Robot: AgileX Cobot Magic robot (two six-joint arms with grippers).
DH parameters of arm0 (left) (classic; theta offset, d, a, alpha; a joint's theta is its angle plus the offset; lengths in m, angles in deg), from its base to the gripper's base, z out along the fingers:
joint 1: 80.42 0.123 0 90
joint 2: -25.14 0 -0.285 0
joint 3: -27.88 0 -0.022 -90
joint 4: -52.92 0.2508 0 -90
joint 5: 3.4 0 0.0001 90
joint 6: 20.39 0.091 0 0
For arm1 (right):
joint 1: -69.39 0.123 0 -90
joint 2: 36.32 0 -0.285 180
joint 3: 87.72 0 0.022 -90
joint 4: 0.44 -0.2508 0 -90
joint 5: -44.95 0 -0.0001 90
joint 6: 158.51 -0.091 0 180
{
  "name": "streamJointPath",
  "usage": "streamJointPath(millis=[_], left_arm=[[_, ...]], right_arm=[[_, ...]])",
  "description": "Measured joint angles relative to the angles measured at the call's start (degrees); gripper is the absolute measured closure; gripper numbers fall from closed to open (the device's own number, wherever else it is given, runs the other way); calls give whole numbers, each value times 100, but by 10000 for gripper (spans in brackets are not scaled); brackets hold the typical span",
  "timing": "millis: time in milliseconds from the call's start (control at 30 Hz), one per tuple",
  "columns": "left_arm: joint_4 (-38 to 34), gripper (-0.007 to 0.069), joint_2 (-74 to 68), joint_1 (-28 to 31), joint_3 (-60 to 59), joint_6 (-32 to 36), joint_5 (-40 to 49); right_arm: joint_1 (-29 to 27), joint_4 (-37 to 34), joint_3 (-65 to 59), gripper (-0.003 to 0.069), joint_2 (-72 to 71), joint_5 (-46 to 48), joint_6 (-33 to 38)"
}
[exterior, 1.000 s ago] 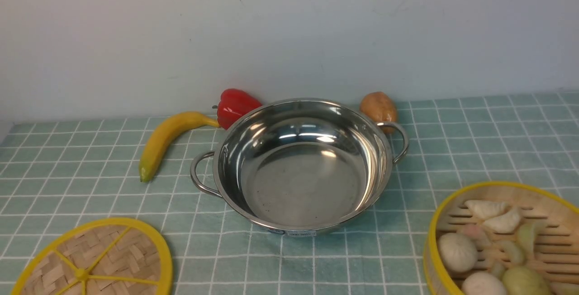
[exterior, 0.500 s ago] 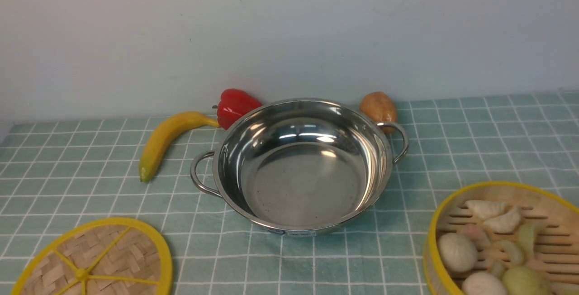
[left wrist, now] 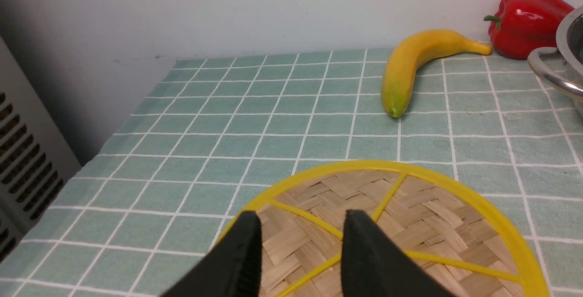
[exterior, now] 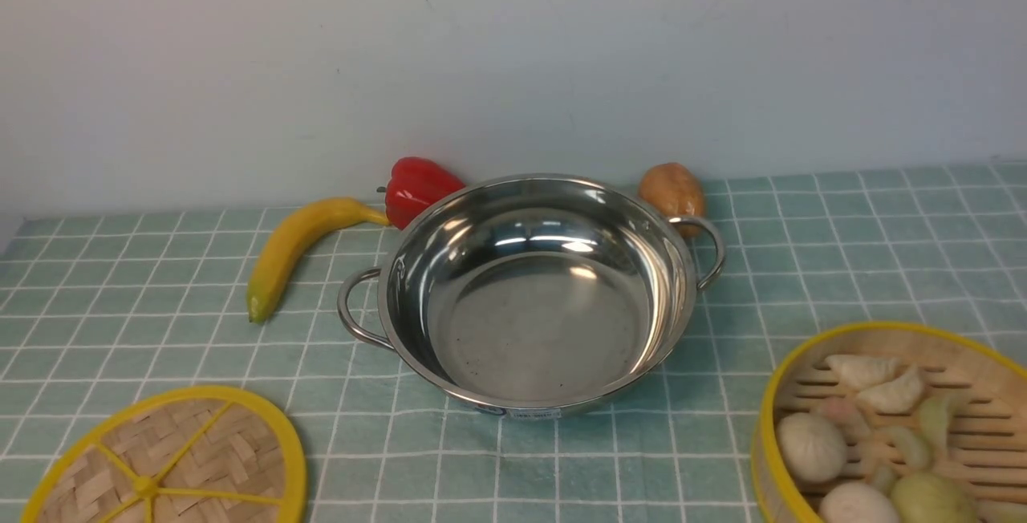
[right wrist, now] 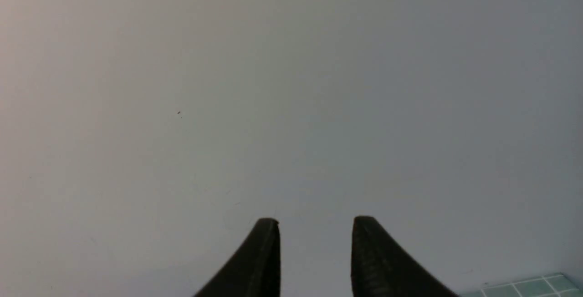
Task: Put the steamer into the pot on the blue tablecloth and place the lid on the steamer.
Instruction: 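Reach for and grasp the rim of the bamboo steamer holding the buns with the right gripper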
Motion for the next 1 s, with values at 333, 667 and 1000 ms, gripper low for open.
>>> streamJointPath(millis=[333, 667, 1000], left_arm=[[0, 382, 0, 0, 0, 0, 0], [0, 382, 0, 0, 0, 0, 0], [0, 382, 0, 0, 0, 0, 0]], right_arm=[[290, -1500, 1426, 417, 1911, 3313, 4238], [1524, -1505, 1655, 417, 3856, 4063, 5394], [3411, -305, 1655, 417, 5644, 4062, 5312]])
